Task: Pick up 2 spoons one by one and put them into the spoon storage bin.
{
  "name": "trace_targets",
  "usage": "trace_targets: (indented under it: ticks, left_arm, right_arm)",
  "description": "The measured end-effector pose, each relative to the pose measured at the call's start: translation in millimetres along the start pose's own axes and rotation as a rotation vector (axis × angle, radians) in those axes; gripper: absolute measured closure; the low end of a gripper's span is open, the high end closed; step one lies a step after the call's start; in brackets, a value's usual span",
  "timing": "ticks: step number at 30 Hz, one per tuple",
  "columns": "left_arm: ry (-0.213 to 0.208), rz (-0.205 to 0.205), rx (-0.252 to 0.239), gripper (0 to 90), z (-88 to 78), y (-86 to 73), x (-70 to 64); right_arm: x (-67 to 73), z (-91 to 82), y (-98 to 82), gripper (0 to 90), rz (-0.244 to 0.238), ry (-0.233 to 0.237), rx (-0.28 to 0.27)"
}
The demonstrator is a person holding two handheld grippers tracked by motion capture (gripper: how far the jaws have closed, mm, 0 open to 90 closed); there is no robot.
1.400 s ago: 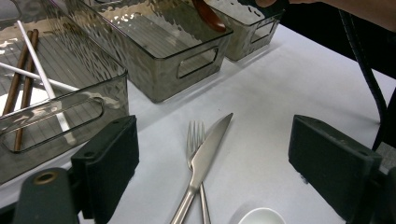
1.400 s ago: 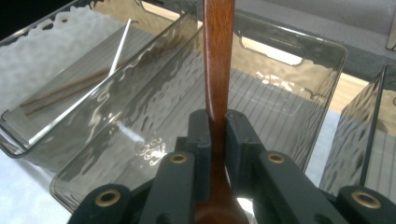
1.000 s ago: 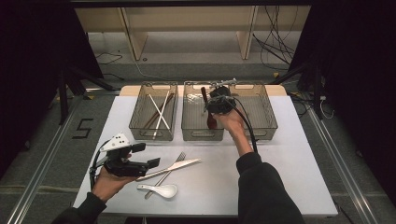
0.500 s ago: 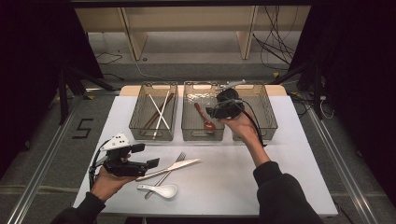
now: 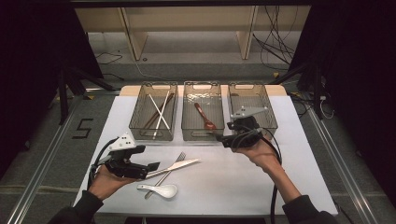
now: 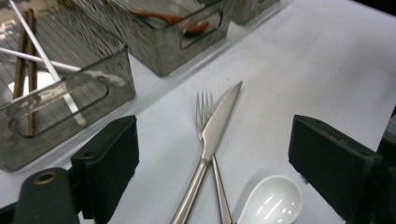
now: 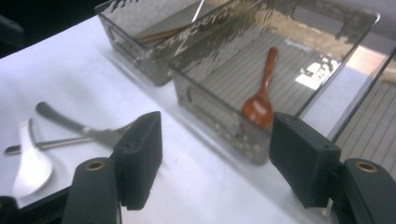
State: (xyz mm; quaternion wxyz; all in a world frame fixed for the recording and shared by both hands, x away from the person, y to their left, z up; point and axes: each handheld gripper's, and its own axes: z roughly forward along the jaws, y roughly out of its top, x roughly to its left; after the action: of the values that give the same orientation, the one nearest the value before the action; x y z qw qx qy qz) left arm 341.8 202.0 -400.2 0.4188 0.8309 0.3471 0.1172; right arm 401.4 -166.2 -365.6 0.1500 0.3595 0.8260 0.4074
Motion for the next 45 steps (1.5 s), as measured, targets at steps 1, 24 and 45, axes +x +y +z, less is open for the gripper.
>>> trace_targets:
  ticks: [1, 24, 45]
  left_arm:
    - [-0.001, 0.012, 0.020, 15.8, 1.0, -0.2, -0.4]
    - [0.001, 0.127, 0.189, 16.5, 14.2, -4.7, -11.3]
    - [-0.023, 0.243, 0.373, 22.3, 29.4, -18.0, -15.8]
  right_arm:
    - [0.1, -2.2, -4.2, 35.6, 0.003, 0.003, -0.006]
    - [11.8, -24.5, -52.1, 34.1, 0.035, 0.007, -0.033]
    - [20.3, -26.0, -63.0, 32.5, 0.026, 0.020, -0.023]
